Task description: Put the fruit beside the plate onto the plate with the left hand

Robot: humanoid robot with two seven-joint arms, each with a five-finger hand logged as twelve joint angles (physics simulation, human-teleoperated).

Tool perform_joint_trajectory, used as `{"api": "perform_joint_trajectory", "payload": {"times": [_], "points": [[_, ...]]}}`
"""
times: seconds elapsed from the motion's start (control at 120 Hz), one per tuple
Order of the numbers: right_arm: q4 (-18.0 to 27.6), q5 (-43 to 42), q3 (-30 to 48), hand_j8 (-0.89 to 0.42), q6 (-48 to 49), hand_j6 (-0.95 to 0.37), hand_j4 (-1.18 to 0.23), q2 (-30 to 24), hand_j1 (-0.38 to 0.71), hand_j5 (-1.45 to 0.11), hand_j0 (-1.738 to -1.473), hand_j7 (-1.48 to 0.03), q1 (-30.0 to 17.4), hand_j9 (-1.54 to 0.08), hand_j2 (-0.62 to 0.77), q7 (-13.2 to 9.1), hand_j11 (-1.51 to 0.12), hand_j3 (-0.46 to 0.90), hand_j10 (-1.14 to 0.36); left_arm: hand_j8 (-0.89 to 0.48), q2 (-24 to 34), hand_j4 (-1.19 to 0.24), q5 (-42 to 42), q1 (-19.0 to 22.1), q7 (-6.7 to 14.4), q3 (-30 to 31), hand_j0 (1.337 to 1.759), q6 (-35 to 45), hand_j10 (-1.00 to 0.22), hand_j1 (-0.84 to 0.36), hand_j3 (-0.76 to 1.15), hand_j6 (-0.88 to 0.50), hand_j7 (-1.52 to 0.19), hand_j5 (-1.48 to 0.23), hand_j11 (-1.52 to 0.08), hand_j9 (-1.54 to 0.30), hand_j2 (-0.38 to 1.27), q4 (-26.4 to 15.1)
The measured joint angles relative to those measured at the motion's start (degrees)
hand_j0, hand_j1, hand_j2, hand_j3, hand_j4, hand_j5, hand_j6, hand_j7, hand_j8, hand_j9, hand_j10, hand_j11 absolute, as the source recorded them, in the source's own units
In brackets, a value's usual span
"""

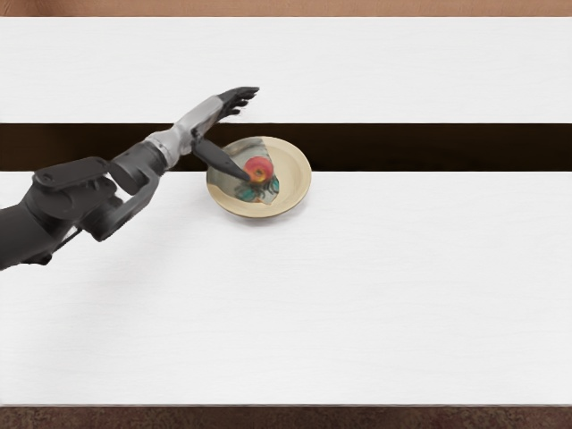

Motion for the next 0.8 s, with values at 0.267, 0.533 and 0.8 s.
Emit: {"api": "perform_joint_trajectory", "payload": {"times": [0.267, 0.533, 0.8], "points": [[0.0, 0.0, 0.0, 0.0, 0.0, 0.0, 0.0, 0.0, -0.35, 0.0, -1.658, 0.0, 0.0, 0.0, 0.0, 0.0, 0.0, 0.0, 0.0, -0.04, 5.1, -0.05, -2.68, 10.28, 0.0, -18.45, 1.658, -0.26, -0.05, 0.3, 0.0, -0.04, -0.06, -0.06, -0.06, -0.06, 0.01, 2.09], [0.01, 0.0, 0.0, 0.0, 0.0, 0.0, 0.0, 0.0, -0.35, 0.0, -1.658, 0.0, 0.0, 0.0, 0.0, 0.0, 0.0, 0.0, 0.0, -0.02, 11.92, -0.02, -2.86, 17.28, 0.0, -26.22, 1.658, -4.89, -0.02, 0.32, 0.0, -0.02, -0.03, -0.03, -0.03, -0.03, 0.01, 2.42], [0.0, 0.0, 0.0, 0.0, 0.0, 0.0, 0.0, 0.0, -0.35, 0.0, -1.658, 0.0, 0.0, 0.0, 0.0, 0.0, 0.0, 0.0, 0.0, -0.02, 14.61, -0.02, -2.83, 18.34, 0.0, -27.41, 1.658, -6.11, -0.02, 0.33, 0.0, -0.02, -0.02, -0.02, -0.02, -0.02, 0.01, 2.45]]}}
